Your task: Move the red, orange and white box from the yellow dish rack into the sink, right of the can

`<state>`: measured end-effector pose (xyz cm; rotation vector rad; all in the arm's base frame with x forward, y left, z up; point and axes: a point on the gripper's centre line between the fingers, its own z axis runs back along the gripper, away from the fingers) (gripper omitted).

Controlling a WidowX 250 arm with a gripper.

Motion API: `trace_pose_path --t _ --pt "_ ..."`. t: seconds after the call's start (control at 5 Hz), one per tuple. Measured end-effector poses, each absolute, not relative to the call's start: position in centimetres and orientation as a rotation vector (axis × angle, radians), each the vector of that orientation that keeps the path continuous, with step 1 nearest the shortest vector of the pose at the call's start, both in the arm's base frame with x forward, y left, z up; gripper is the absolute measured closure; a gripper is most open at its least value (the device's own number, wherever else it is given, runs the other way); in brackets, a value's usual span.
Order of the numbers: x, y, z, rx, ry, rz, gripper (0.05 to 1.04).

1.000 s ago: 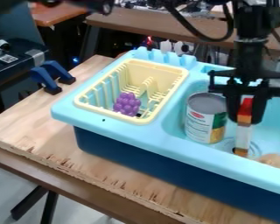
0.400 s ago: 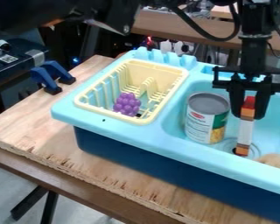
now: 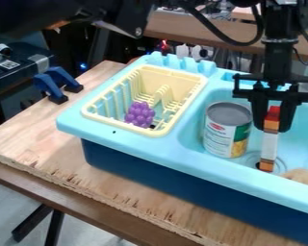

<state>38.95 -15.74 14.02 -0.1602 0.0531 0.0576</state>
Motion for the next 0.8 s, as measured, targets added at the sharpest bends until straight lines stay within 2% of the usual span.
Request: trace_pose_path --t 0.2,0.4,0.6,0.8 --pt "38.7 -15.9 14.3 -0.161 0.074 0.037 0.621" --pt "38.4 -15.9 14.3 -0.15 0.115 -0.003 0.312" --pt "38.7 -15.5 15.9 -0.125 0.092 -0.066 0.078" --pt "38.3 -14.9 15.9 -0.041 0.097 -0.12 0.072"
